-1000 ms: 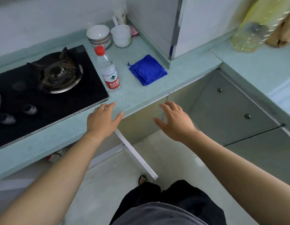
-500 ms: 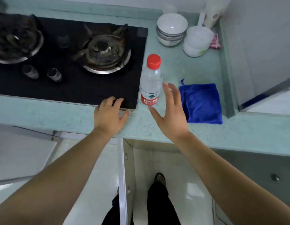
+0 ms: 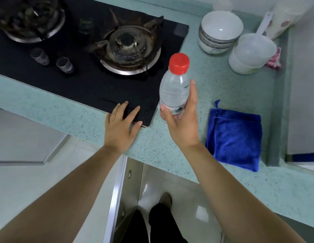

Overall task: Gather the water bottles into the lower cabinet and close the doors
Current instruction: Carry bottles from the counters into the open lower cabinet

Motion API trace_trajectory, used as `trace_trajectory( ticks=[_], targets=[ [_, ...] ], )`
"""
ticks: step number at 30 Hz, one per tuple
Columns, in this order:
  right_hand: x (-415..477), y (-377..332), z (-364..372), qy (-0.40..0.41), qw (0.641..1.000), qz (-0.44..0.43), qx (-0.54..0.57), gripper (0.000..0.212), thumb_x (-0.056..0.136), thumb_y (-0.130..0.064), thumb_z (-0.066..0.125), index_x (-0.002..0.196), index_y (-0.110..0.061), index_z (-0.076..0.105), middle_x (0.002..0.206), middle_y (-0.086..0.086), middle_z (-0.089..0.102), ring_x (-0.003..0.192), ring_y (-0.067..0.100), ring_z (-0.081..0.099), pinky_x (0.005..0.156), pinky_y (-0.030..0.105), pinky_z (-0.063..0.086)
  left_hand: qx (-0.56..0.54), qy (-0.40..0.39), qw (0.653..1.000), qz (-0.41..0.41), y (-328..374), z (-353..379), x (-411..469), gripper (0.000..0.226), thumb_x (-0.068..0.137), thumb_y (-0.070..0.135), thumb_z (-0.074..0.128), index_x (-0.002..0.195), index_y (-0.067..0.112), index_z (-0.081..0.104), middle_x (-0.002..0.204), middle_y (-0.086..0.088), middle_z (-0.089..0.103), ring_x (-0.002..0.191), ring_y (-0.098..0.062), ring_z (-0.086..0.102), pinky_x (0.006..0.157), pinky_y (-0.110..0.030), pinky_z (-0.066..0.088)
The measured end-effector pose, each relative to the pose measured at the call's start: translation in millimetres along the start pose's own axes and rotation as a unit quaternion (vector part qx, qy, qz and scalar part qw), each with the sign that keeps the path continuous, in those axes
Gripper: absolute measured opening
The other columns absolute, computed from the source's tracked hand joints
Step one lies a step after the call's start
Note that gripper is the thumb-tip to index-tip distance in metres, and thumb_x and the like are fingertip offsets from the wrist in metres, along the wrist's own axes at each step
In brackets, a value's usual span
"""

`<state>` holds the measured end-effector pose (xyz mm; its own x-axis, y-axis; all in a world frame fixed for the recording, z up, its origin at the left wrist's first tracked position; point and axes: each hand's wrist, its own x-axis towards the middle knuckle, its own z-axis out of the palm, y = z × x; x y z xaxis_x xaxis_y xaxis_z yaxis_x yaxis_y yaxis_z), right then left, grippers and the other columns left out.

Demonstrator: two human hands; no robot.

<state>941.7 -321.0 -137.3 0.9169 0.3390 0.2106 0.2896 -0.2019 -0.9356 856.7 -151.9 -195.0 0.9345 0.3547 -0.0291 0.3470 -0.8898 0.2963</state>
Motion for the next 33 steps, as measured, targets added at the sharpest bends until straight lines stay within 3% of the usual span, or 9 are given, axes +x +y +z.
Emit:
trace_trajectory(
  ticks=[3,8,11,14,22,26,29,33],
  targets=[
    [9,0,-2,-0.006,1.000,-0.020,-0.010,0.081,0.086,-0.018,0.065,0.139,-0.032,0.005,0.129,-0.013,0.028,0.120,-0.005,0.034,0.084,-0.005,0.030,0.002,-0.004,1.000,-0.009,2,1,-2,0.059,0.088,0.056,0.021,0.141,0.033,0.034,0.153,-0.008,0.025,0.142,-0.028,0.015,0.112,-0.049,0.019],
    [-7,2,-17,-0.023,0.991,-0.028,-0.126,0.081,0.083,-0.041,0.058,0.140,-0.040,0.001,0.114,-0.001,0.034,0.104,0.020,0.046,0.086,0.018,0.041,0.018,-0.023,0.999,-0.027,9,3,-5,0.055,0.092,0.051,0.023,0.144,0.034,0.023,0.157,-0.004,0.015,0.144,-0.025,0.007,0.112,-0.049,0.020],
    [-25,0,-27,-0.046,0.986,-0.010,-0.159,0.080,0.082,-0.045,0.056,0.140,-0.046,0.000,0.113,0.003,0.039,0.098,0.022,0.047,0.082,0.031,0.047,0.048,-0.046,0.997,-0.036,17,1,-13,0.057,0.094,0.050,0.027,0.146,0.031,0.018,0.158,-0.005,0.010,0.144,-0.027,0.005,0.111,-0.050,0.022],
    [-39,-5,-29,-0.065,0.984,0.015,-0.163,0.082,0.084,-0.044,0.057,0.138,-0.053,-0.003,0.112,0.002,0.039,0.095,0.021,0.048,0.081,0.036,0.049,0.080,-0.082,0.993,-0.041,20,-9,-25,0.060,0.093,0.054,0.023,0.147,0.030,0.014,0.158,-0.005,0.009,0.144,-0.027,0.006,0.111,-0.052,0.019],
    [-83,-57,-14,-0.124,0.984,0.068,-0.107,0.079,0.085,-0.040,0.058,0.139,-0.054,0.003,0.108,-0.005,0.036,0.095,0.017,0.052,0.082,0.032,0.047,0.083,-0.064,0.993,-0.057,3,-64,-111,0.065,0.088,0.060,0.022,0.143,0.026,0.030,0.148,-0.010,0.035,0.137,-0.036,0.027,0.106,-0.055,0.032],
    [-116,-84,16,-0.174,0.976,0.096,-0.084,0.078,0.085,-0.038,0.060,0.138,-0.057,0.005,0.109,-0.008,0.037,0.086,0.002,0.051,0.069,0.013,0.038,0.074,-0.046,0.991,-0.105,-29,-92,-169,0.068,0.085,0.063,0.016,0.141,0.026,0.034,0.145,-0.009,0.040,0.135,-0.034,0.033,0.105,-0.055,0.033],
    [-146,-108,53,-0.229,0.963,0.106,-0.097,0.079,0.085,-0.038,0.061,0.138,-0.056,0.005,0.111,-0.007,0.036,0.084,-0.001,0.048,0.061,0.007,0.033,0.061,-0.017,0.986,-0.154,-64,-113,-219,0.068,0.086,0.062,0.018,0.140,0.026,0.036,0.144,-0.009,0.042,0.135,-0.034,0.034,0.104,-0.056,0.033],
    [-191,-146,121,-0.289,0.948,0.066,-0.116,0.077,0.085,-0.042,0.060,0.139,-0.054,0.006,0.119,-0.006,0.037,0.100,0.008,0.043,0.082,0.025,0.041,0.037,0.010,0.980,-0.195,-117,-137,-282,0.067,0.085,0.062,0.020,0.138,0.026,0.039,0.143,-0.008,0.043,0.134,-0.031,0.035,0.104,-0.055,0.032]
  ],
)
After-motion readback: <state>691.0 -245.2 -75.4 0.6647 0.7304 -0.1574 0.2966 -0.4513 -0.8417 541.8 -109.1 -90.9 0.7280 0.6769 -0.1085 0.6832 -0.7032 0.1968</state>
